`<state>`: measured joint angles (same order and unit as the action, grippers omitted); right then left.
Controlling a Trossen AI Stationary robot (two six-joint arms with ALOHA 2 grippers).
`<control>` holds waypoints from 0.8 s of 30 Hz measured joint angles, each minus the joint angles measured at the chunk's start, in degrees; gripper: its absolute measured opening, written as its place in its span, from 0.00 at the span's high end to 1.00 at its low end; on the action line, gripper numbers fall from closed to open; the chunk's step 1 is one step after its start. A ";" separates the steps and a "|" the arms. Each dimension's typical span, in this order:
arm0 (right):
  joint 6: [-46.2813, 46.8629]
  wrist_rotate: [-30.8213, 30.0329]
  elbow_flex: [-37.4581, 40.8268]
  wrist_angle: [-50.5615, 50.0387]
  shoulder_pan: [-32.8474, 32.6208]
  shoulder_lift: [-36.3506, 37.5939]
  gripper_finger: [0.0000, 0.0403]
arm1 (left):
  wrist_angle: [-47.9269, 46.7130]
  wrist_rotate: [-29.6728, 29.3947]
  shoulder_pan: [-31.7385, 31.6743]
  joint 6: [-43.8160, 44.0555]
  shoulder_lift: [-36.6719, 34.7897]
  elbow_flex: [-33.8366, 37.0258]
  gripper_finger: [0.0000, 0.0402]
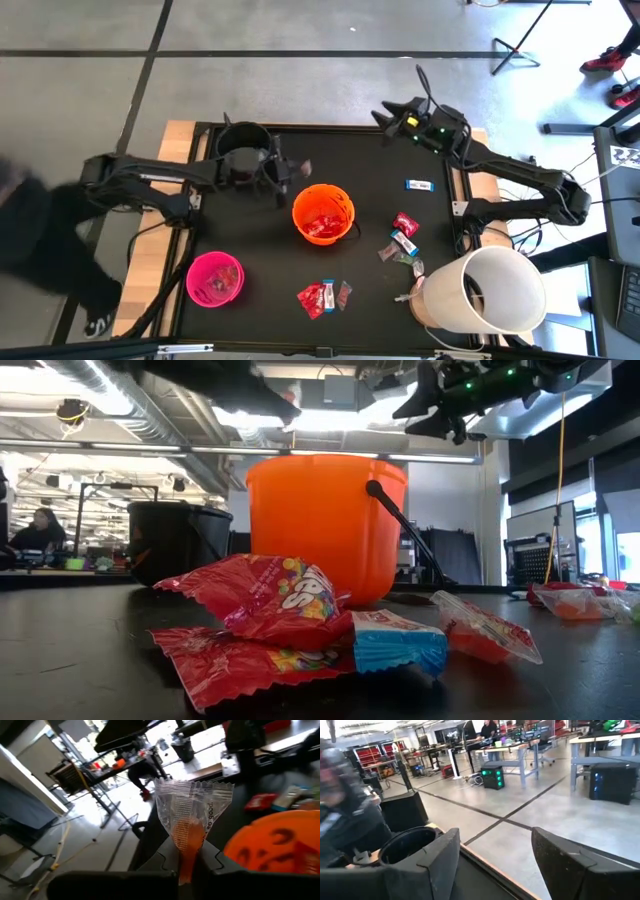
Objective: Sort candy
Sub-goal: Put the transparent candy into the pink bucket
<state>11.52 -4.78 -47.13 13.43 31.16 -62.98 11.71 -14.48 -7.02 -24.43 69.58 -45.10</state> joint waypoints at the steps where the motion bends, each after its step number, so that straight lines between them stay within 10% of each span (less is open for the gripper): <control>1: 0.02 -0.24 0.00 0.02 0.13 0.00 0.39 | -2.03 0.00 1.02 0.68 -1.44 -0.02 0.98; 24: 0.10 2.41 0.00 -3.71 0.00 -0.07 0.39 | -42.26 11.16 29.35 31.71 -22.39 -2.09 0.98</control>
<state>11.62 -2.37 -47.13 9.72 31.16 -63.05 -30.55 -3.32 22.32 7.27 47.20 -47.19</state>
